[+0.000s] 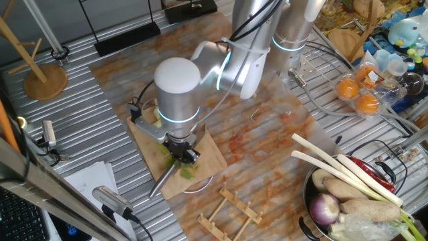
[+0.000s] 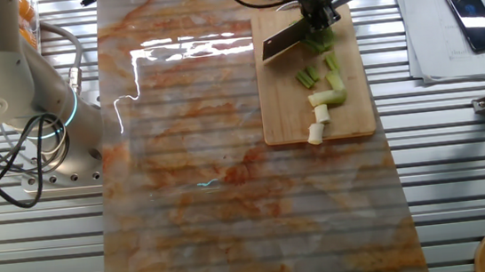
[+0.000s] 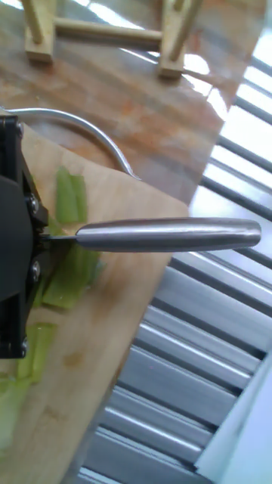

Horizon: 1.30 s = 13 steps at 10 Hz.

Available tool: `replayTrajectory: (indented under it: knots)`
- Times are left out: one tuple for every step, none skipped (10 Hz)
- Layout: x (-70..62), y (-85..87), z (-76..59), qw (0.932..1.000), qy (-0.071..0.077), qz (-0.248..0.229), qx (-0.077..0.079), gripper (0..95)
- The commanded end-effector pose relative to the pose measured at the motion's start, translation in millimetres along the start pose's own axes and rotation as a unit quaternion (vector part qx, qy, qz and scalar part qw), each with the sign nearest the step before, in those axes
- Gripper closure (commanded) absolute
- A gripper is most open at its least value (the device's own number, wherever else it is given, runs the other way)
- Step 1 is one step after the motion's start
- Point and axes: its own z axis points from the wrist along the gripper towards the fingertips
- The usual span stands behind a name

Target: Chop the scallions

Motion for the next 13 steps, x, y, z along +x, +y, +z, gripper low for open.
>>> replayTrajectory:
  knots:
    - [13.7, 2.4, 3.2, 0.9999, 0.013, -0.007, -0.001, 95.0]
    - [20.1, 3.5, 5.1, 0.9998, 0.015, -0.010, 0.003, 95.0]
    - [27.4, 4.3, 5.3, 0.9997, 0.020, -0.014, 0.007, 95.0]
    - [32.1, 4.7, 4.7, 0.9996, 0.022, -0.016, 0.007, 95.0]
    - [36.9, 5.4, 4.3, 0.9996, 0.020, -0.017, 0.006, 95.0]
    - [38.4, 5.5, 2.4, 0.9997, 0.018, -0.017, 0.005, 95.0]
    - [38.8, 5.4, 6.1, 0.9999, 0.007, -0.013, 0.006, 95.0]
    - [36.0, 4.7, 9.3, 0.9999, 0.003, -0.009, 0.005, 95.0]
    - [27.4, 2.3, 6.8, 0.9999, 0.009, -0.011, 0.007, 95.0]
    - [20.1, 0.9, 7.2, 0.9999, 0.007, -0.008, 0.006, 95.0]
    - [6.4, -1.3, 9.7, 1.0000, 0.004, 0.000, 0.000, 95.0]
    - [-2.2, -2.4, 6.9, 1.0000, 0.007, 0.000, -0.001, 95.0]
    - [-11.5, -3.1, 8.0, 1.0000, 0.000, 0.002, 0.002, 95.0]
